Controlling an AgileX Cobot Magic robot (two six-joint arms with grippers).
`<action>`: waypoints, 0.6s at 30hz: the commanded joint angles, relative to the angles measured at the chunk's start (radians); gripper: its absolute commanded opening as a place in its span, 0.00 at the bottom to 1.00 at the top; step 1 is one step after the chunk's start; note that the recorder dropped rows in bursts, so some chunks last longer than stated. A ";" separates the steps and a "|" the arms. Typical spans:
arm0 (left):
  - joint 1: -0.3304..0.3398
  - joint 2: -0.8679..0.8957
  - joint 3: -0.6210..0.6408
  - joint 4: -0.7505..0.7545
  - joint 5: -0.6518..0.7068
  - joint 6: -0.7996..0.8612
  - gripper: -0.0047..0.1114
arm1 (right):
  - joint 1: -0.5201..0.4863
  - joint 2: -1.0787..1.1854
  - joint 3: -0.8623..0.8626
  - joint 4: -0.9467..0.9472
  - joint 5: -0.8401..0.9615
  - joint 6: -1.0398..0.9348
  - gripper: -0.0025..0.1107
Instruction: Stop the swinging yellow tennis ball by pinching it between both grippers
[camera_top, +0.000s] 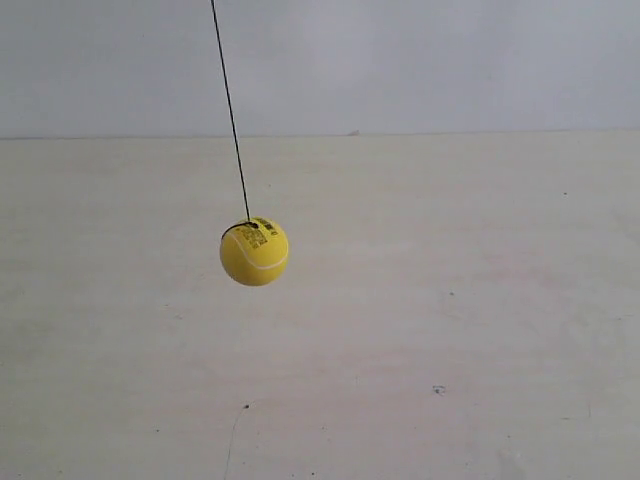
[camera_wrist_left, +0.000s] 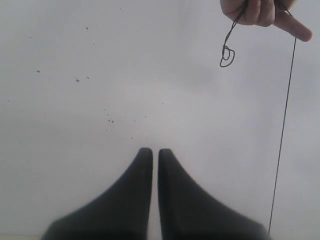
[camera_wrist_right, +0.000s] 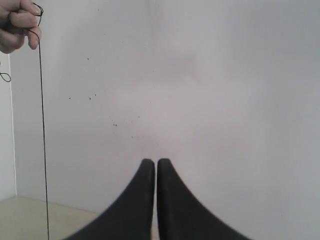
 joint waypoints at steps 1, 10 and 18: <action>0.002 -0.003 0.004 0.004 0.001 -0.009 0.08 | -0.003 -0.002 0.002 0.002 0.007 0.008 0.02; 0.002 -0.003 0.004 0.004 -0.006 -0.011 0.08 | -0.003 -0.002 0.002 0.002 0.007 0.008 0.02; 0.002 -0.003 0.004 0.004 -0.008 -0.011 0.08 | -0.003 -0.002 0.002 0.002 0.005 0.010 0.02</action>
